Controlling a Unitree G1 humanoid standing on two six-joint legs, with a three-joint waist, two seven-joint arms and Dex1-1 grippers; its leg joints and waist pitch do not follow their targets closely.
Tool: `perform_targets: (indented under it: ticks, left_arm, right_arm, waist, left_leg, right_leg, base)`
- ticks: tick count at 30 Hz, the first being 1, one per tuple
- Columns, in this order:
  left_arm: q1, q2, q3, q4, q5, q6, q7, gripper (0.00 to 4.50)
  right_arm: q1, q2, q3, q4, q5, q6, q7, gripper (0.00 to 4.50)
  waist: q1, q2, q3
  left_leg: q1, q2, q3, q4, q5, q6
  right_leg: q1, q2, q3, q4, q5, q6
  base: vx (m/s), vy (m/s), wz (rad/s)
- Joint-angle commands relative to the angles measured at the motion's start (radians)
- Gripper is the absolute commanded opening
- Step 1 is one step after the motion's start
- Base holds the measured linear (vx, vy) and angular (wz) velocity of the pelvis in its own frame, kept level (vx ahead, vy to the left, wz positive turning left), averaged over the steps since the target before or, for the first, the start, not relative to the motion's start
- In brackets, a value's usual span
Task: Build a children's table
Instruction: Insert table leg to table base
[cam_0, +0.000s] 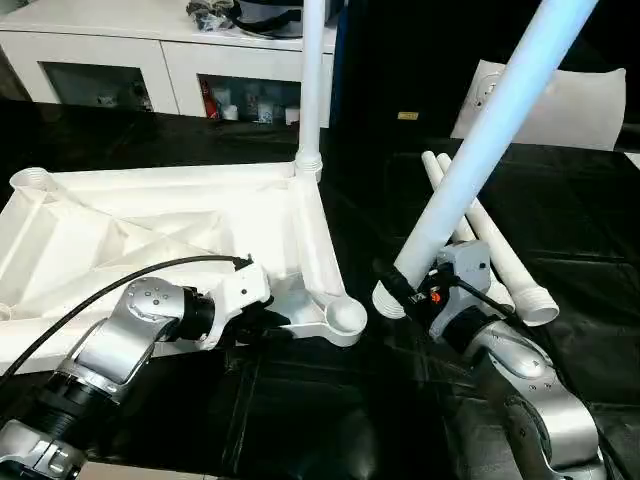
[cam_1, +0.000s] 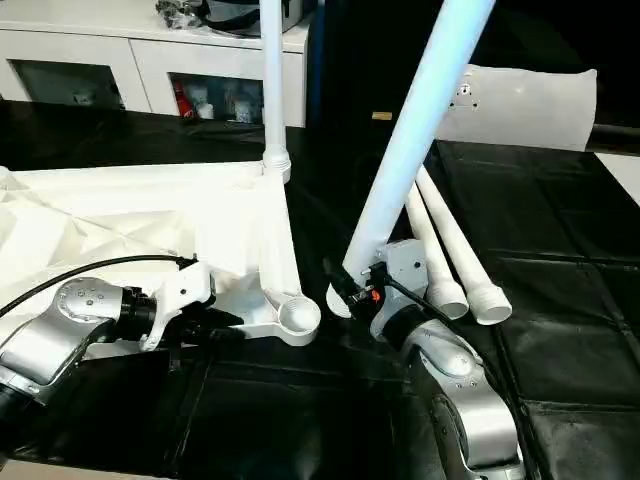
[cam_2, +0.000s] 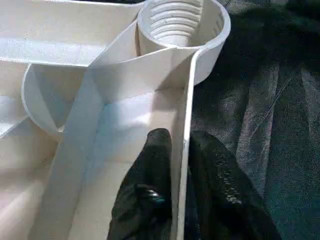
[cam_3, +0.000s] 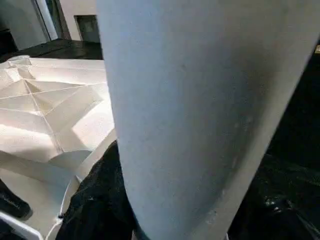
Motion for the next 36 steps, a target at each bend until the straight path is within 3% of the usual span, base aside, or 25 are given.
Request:
perform_targets:
  ticks: [1,6,8,13,17,21,29,36]
  left_arm:
    - [-0.016,0.002,-0.011,0.004,0.015,-0.007,-0.008,0.49]
    - [-0.028,0.007,-0.02,0.031,0.038,-0.042,-0.022,0.04]
    - [-0.031,0.011,-0.029,0.038,0.052,-0.05,-0.033,0.02]
    - [-0.035,0.018,-0.035,0.045,0.069,-0.053,-0.037,0.0]
    - [-0.04,0.025,-0.021,0.052,0.081,-0.078,-0.035,0.0]
    - [-0.028,0.017,0.011,0.038,0.077,-0.096,0.006,0.0]
    - [-0.045,-0.012,0.055,0.081,0.048,-0.104,0.034,0.0]
    - [-0.039,-0.022,0.066,0.072,0.014,-0.112,-0.003,0.0]
  right_arm:
    - [-0.018,-0.005,0.002,-0.023,0.006,0.015,0.01,1.91]
    - [-0.055,-0.008,0.028,-0.011,0.048,0.049,0.062,1.91]
    - [-0.091,-0.011,0.049,0.009,0.057,0.059,0.098,1.91]
    - [-0.159,-0.01,0.075,0.065,0.048,0.072,0.132,1.91]
    - [-0.227,-0.031,0.122,0.137,0.03,0.092,0.198,1.91]
    - [-0.248,-0.047,0.151,0.174,0.014,0.081,0.227,1.91]
    - [-0.273,-0.04,0.166,0.239,-0.004,0.052,0.243,1.91]
    - [-0.288,-0.023,0.163,0.299,-0.009,0.04,0.248,1.91]
  waist:
    - [0.003,0.01,-0.044]
    - [0.002,0.01,-0.044]
    - [0.002,0.015,-0.044]
    - [0.0,0.011,-0.047]
    - [-0.001,0.005,-0.046]
    - [0.003,-0.001,-0.045]
    - [0.001,-0.013,-0.046]
    - [0.001,-0.008,-0.045]
  left_leg:
    - [0.012,0.051,-0.01,-0.087,-0.216,-0.029]
    - [0.013,0.051,-0.011,-0.088,-0.221,-0.027]
    - [0.013,0.053,-0.012,-0.089,-0.219,-0.029]
    - [0.011,0.051,-0.008,-0.084,-0.185,-0.03]
    - [0.011,0.052,-0.007,-0.084,-0.186,-0.026]
    - [0.01,0.054,-0.006,-0.084,-0.178,-0.025]
    - [0.009,0.053,-0.003,-0.082,-0.143,-0.017]
    - [0.009,0.053,-0.001,-0.081,-0.143,-0.012]
  right_leg:
    - [0.026,-0.07,0.04,-0.081,-0.093,-0.199]
    - [0.025,-0.07,0.041,-0.082,-0.11,-0.196]
    - [0.025,-0.072,0.041,-0.08,-0.1,-0.197]
    - [0.029,-0.07,0.04,-0.075,-0.03,-0.217]
    - [0.029,-0.071,0.038,-0.076,-0.046,-0.224]
    - [0.029,-0.075,0.039,-0.076,-0.071,-0.219]
    - [0.029,-0.073,0.038,-0.072,-0.032,-0.221]
    - [0.028,-0.073,0.039,-0.073,-0.023,-0.226]
  base:
    - [0.0,0.0,0.0]
    - [0.0,0.0,0.0]
    - [0.0,0.0,0.0]
    - [0.0,0.0,0.0]
    - [0.0,0.0,0.0]
    - [0.0,0.0,0.0]
    - [0.0,0.0,0.0]
    - [0.0,0.0,0.0]
